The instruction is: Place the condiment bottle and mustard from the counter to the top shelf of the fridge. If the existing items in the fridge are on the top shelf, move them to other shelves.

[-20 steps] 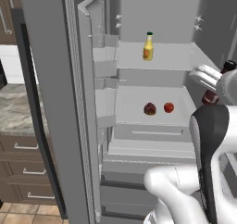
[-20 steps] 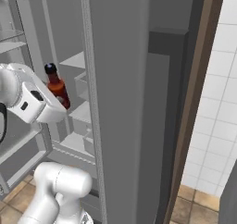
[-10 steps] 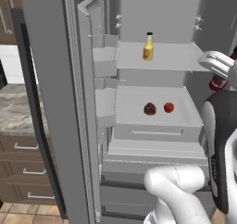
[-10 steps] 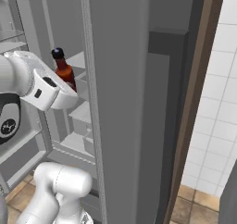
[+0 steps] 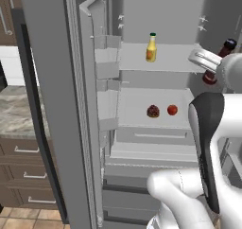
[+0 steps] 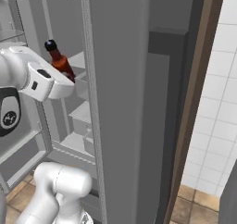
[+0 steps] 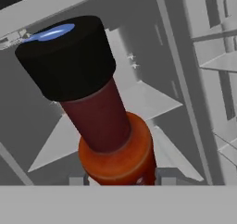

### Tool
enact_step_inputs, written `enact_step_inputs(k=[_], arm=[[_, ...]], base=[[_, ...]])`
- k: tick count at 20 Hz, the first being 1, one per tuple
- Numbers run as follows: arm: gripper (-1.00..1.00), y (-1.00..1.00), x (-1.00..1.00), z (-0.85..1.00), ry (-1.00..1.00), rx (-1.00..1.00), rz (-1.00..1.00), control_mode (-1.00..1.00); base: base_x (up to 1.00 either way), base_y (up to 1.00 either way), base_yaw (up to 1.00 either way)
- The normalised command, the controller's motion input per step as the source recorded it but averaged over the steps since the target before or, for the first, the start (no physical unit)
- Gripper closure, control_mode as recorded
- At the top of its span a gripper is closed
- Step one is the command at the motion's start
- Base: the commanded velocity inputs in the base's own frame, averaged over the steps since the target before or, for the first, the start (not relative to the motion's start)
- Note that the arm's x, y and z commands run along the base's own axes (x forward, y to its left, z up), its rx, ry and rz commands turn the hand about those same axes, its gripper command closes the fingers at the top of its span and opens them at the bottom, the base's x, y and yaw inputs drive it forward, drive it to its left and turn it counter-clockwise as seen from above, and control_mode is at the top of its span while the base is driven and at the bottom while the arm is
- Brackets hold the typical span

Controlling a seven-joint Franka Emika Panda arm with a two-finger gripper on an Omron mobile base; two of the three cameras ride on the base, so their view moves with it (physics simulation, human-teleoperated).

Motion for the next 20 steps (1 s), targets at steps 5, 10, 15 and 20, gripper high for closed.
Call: enact_step_inputs(k=[5,10,15,20], arm=[[1.0,0.0,0.69,0.17,0.12,-0.01,0.0,-1.0],[1.0,-0.02,0.45,0.0,0.03,0.0,0.0,-1.0],[1.0,-0.17,0.59,-0.1,0.0,0.0,0.0,-1.0],[1.0,-0.19,0.63,-0.24,0.04,0.0,0.0,-1.0]], base=[[0.0,0.0,0.0],[0.0,0.0,0.0],[0.0,0.0,0.0],[0.0,0.0,0.0]])
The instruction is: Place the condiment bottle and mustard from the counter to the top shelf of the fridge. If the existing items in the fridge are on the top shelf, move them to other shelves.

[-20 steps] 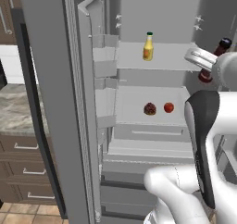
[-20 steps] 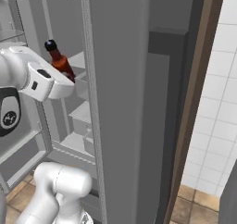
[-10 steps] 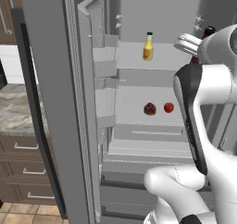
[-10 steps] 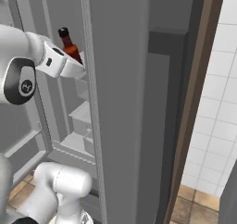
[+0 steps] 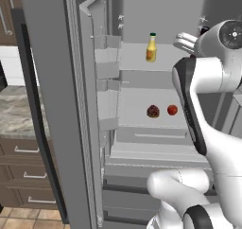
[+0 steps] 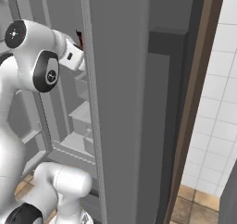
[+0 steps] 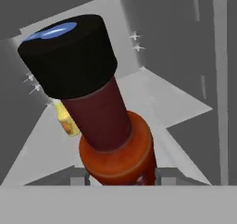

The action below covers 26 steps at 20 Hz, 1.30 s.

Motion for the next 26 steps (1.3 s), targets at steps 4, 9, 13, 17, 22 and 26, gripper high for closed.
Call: enact_step_inputs(k=[4,9,13,17,22,26], arm=[[1.0,-0.13,0.59,-0.16,0.06,0.0,0.0,-1.0],[1.0,-0.34,0.57,-0.11,0.08,0.0,0.0,-1.0],[1.0,-0.36,0.53,-0.12,0.04,0.0,0.0,-1.0],[1.0,-0.07,0.49,-0.37,0.0,0.0,0.0,-1.0],[1.0,0.0,0.59,-0.26,-0.02,0.0,0.0,-1.0],[1.0,-0.09,0.63,-0.25,0.0,0.0,0.0,-1.0]], base=[[0.0,0.0,0.0],[0.0,0.0,0.0],[0.0,0.0,0.0],[0.0,0.0,0.0],[0.0,0.0,0.0],[0.0,0.0,0.0]])
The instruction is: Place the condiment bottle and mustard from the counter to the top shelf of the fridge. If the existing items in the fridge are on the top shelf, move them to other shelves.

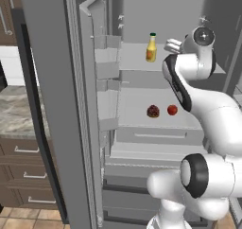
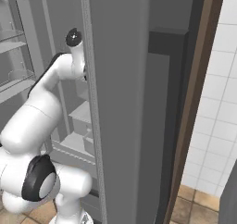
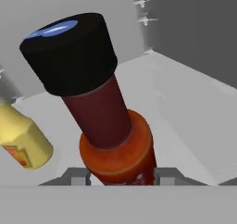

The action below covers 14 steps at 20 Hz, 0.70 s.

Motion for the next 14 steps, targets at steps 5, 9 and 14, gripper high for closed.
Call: enact_step_inputs(k=[5,9,14], arm=[[1.0,-0.19,0.68,-0.07,0.0,0.0,0.0,-1.0],[1.0,-0.24,0.67,0.0,0.0,0.0,0.0,-1.0],[1.0,-0.22,0.37,-0.11,0.05,0.0,0.0,-1.0]], base=[[0.0,0.0,0.0],[0.0,0.0,0.0],[0.0,0.0,0.0]])
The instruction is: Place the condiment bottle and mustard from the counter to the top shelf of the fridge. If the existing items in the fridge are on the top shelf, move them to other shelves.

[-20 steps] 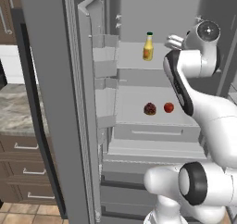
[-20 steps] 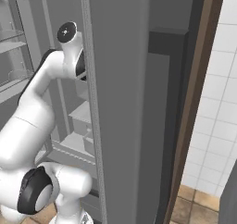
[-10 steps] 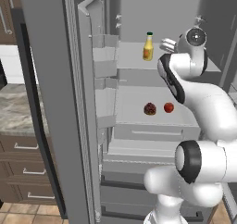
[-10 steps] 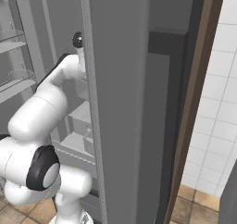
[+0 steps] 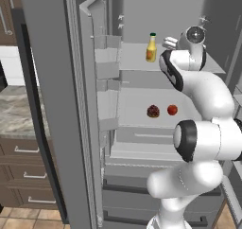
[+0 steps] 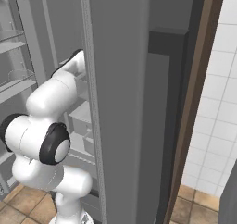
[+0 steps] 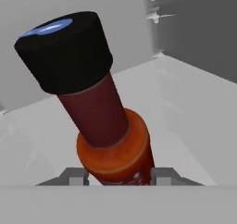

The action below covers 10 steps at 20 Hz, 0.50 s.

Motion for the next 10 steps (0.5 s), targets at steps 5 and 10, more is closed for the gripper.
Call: enact_step_inputs(k=[5,10], arm=[[1.0,-0.15,0.03,-0.34,0.1,-0.01,0.0,-1.0],[1.0,-0.05,0.05,-0.16,0.04,0.0,0.0,-1.0]], base=[[0.0,0.0,0.0],[0.0,0.0,0.0]])
